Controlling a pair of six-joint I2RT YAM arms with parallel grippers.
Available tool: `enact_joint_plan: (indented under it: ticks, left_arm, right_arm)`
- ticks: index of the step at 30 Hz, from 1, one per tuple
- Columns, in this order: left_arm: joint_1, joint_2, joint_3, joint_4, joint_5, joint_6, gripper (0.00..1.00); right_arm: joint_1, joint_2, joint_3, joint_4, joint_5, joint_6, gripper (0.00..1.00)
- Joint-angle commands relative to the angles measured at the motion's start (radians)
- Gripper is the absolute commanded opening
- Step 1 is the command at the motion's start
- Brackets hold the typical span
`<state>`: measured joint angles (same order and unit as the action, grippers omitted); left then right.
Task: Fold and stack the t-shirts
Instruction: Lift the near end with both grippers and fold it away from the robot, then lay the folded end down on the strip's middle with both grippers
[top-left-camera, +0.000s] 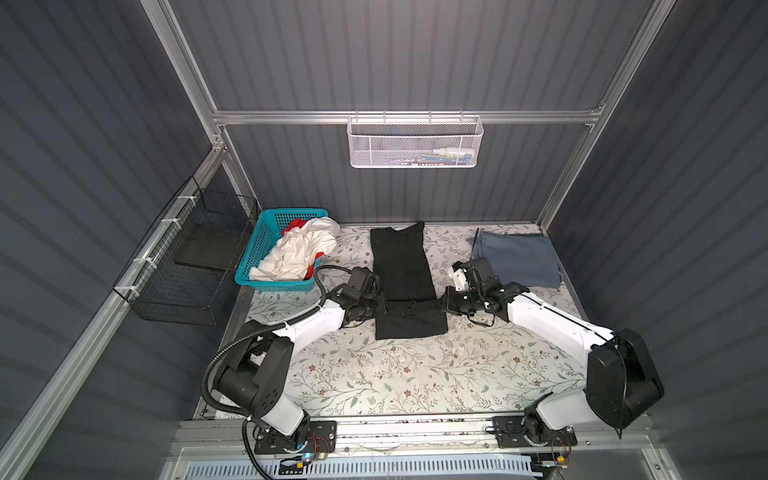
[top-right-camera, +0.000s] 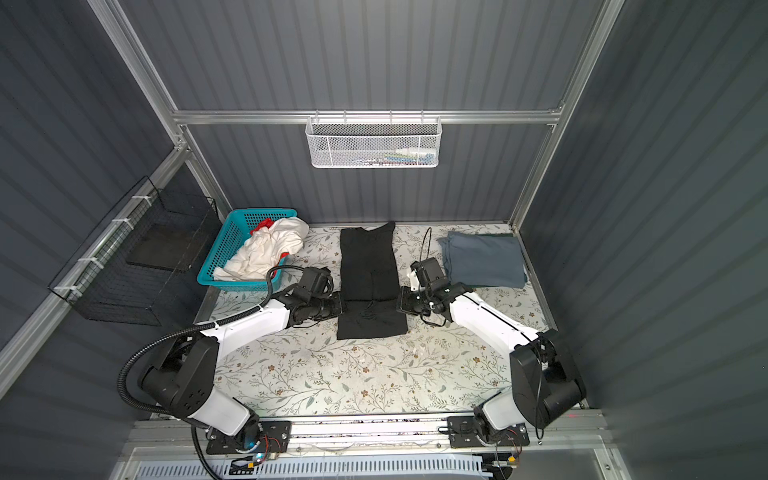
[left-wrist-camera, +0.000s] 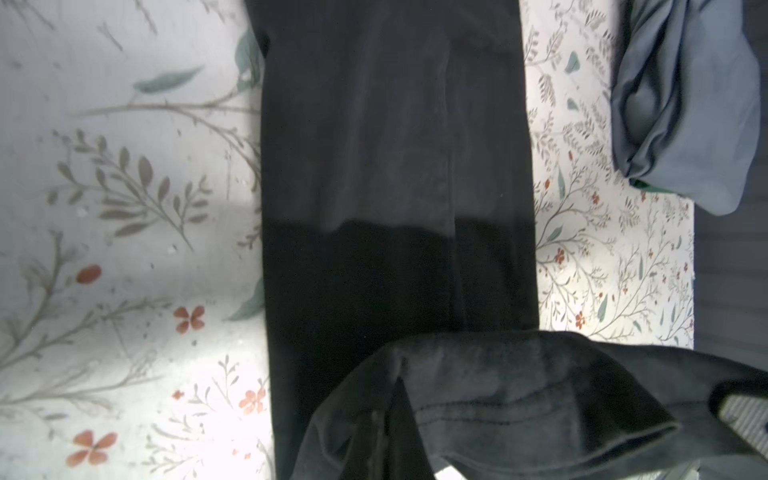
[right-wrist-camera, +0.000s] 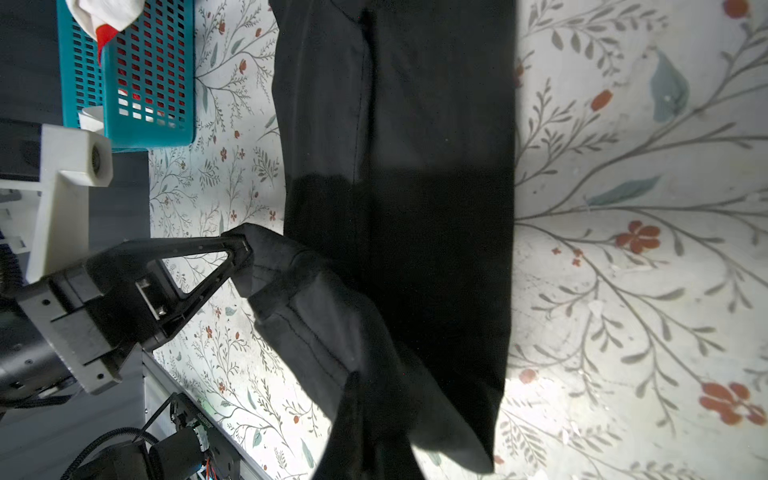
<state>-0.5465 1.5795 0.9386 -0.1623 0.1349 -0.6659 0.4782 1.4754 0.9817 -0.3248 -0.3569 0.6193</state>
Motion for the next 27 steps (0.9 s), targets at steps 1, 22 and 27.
enact_joint_plan:
  ticks: [1, 22, 27]
  left_arm:
    - [0.021, 0.015, 0.044, 0.017, 0.006, 0.03, 0.0]
    - [0.068, 0.059, 0.129, -0.03, -0.042, 0.094, 0.0]
    - [0.077, 0.095, 0.147, -0.023, -0.051, 0.106, 0.0]
  right_arm:
    - [-0.012, 0.037, 0.041, -0.005, -0.043, -0.02, 0.0]
    - [-0.061, 0.271, 0.244, 0.014, -0.065, -0.054, 0.0]
    - [-0.072, 0.314, 0.284, 0.014, -0.078, -0.052, 0.0]
